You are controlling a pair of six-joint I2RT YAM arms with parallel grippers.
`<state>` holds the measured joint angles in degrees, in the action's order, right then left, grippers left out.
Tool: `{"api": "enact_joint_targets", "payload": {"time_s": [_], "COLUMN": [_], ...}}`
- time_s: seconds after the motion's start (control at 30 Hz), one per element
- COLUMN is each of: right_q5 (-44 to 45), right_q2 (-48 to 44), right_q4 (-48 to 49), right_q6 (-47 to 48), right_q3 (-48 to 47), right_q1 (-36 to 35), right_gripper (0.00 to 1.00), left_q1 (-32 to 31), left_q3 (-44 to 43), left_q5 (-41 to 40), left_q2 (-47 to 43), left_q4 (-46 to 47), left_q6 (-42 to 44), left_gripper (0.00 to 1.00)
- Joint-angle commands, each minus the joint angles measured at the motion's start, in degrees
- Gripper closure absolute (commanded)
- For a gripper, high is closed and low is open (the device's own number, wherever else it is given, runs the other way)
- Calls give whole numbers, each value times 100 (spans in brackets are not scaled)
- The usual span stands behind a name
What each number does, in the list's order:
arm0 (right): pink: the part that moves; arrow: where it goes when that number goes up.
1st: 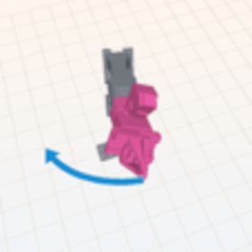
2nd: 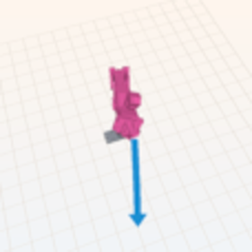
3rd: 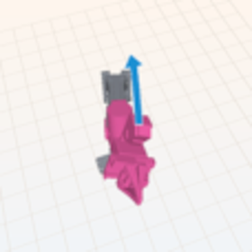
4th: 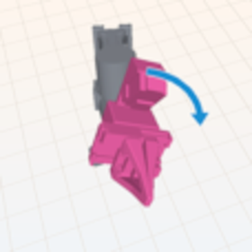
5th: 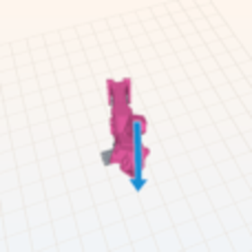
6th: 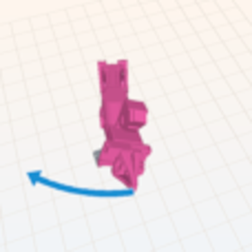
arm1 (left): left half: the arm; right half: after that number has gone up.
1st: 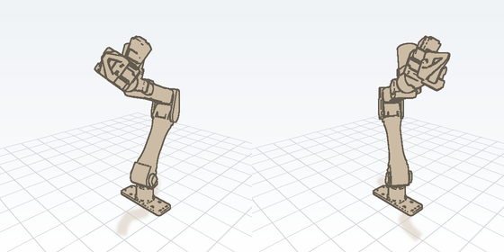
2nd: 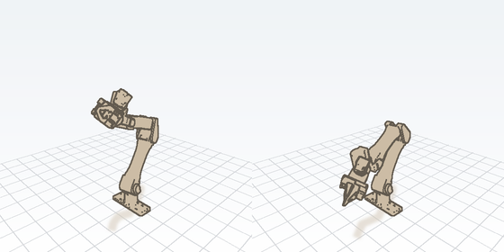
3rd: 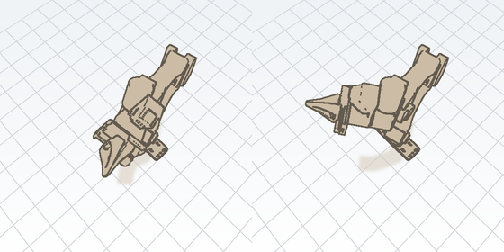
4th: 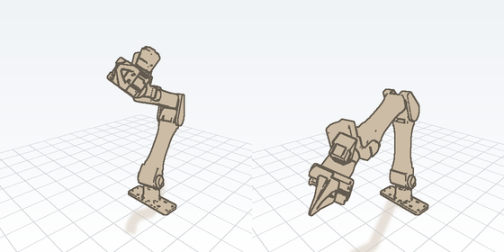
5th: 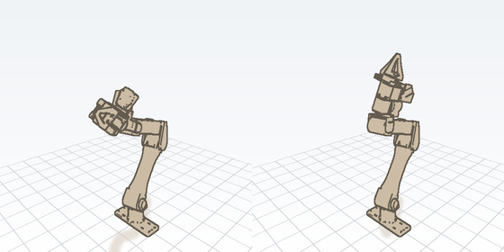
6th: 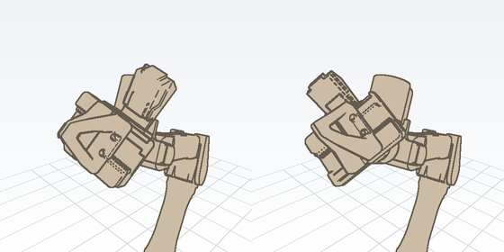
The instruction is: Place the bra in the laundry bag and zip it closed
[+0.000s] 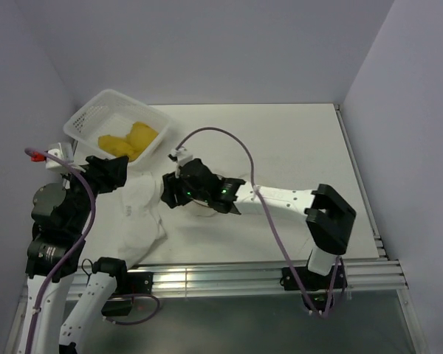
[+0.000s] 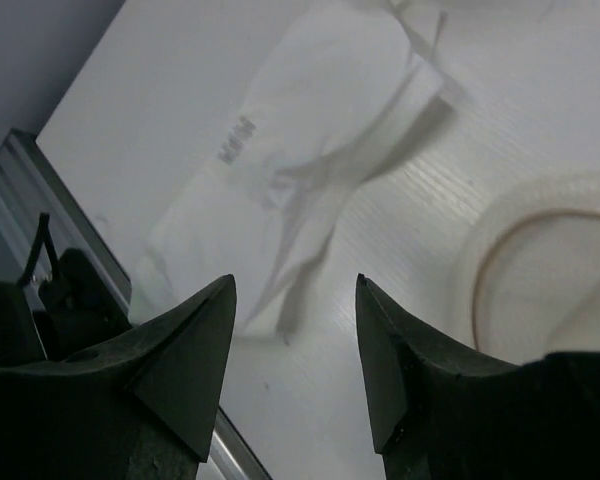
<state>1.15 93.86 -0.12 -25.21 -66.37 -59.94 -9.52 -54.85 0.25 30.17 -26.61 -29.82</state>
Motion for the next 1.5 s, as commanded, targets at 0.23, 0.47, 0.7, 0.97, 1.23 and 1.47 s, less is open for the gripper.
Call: {"api": "enact_joint_targets", "payload": {"time_s": [0.23, 0.47, 0.7, 0.97, 1.23, 1.47], "right_q5": [1203, 1625, 1697, 782, 720, 580], "right_q2": [2512, 3602, 3972, 4184, 4255, 2606], "right_q4": [-348, -857, -920, -164, -14, 1644], "right_q6": [-862, -933, -950, -1109, -1170, -933], "right_q3": [-2844, -3856, -4059, -4050, -3920, -2409], "right_q1": [-132, -9, 114, 149, 149, 97], "right_gripper": [37, 37, 38, 44, 81, 100], "left_q1": [-770, -1166, -1280, -1289, -1263, -1245], "left_q3": [474, 932, 1099, 1108, 1108, 1091], "left_q5": [-333, -614, -579, -614, -614, -448], "left_q2": [-643, -1004, -1049, -934, -855, -776], "left_q4": [639, 1079, 1132, 1123, 1140, 1193], "left_q6": [548, 688, 680, 715, 732, 689], "left_gripper": [31, 31, 31, 30, 29, 28]}}
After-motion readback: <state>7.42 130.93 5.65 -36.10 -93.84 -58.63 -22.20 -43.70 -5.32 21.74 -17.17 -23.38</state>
